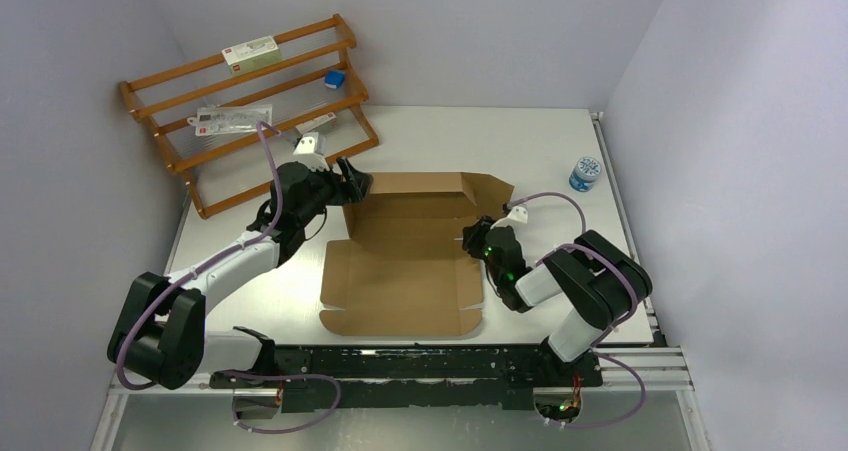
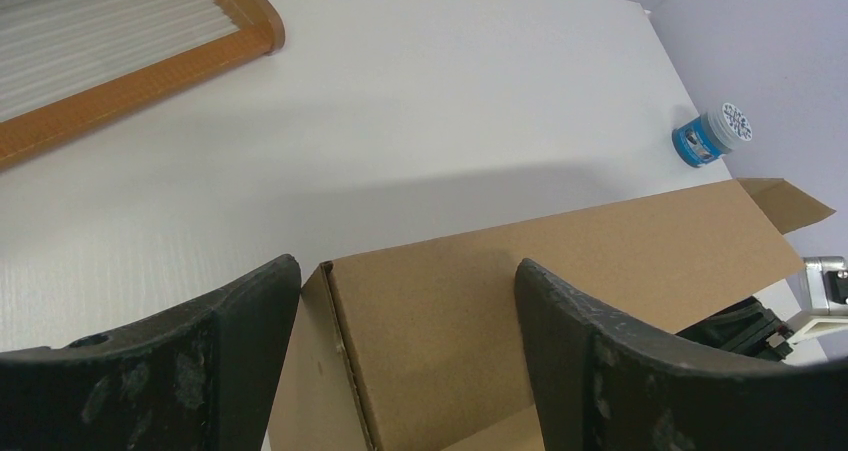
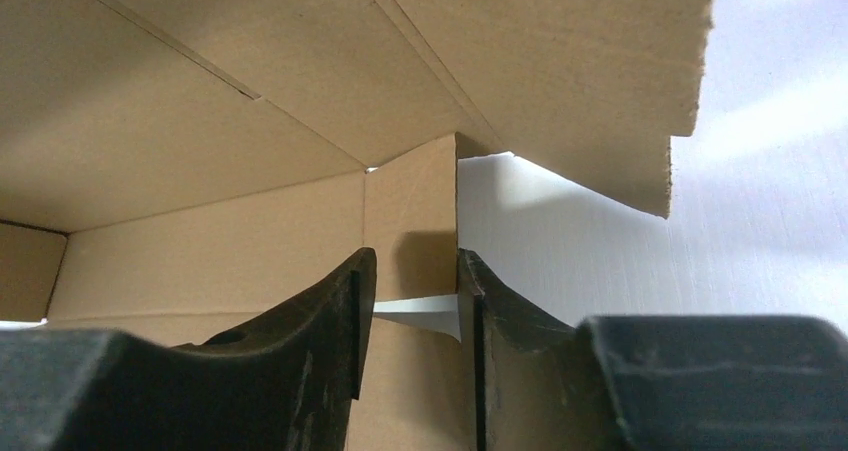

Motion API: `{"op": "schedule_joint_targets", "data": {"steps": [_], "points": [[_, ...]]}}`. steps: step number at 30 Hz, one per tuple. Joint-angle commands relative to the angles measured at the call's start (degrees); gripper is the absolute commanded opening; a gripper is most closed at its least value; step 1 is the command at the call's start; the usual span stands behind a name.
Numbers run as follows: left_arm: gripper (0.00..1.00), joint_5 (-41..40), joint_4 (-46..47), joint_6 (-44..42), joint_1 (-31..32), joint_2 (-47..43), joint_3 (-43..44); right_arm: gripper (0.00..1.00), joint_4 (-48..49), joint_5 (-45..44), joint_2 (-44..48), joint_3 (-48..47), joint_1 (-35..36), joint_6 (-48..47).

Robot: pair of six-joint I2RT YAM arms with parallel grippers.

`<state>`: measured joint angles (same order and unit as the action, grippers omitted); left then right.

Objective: Fold the paper box

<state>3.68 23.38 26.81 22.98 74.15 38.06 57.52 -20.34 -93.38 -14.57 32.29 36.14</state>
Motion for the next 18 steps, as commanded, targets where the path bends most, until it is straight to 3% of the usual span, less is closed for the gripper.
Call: {"op": "schedule_joint_targets", "data": {"steps": [1,7,18], "points": [[0.82,1.31,-1.28,-0.57,0.22,-0.59,-0.40,0.36,3.52,-0.12,0.02,-0.99,1.33,-2.26],[0.82,2.12,-0.60,-0.14,0.22,-0.15,-0.53,0.27,6.29,0.39,2.41,-0.41,2.77,-7.18],[0.82,2.39,-0.36,0.00,0.22,-0.49,-0.71,0.25,8.62,1.13,-0.77,-2.80,7.92,-17.13]]}}
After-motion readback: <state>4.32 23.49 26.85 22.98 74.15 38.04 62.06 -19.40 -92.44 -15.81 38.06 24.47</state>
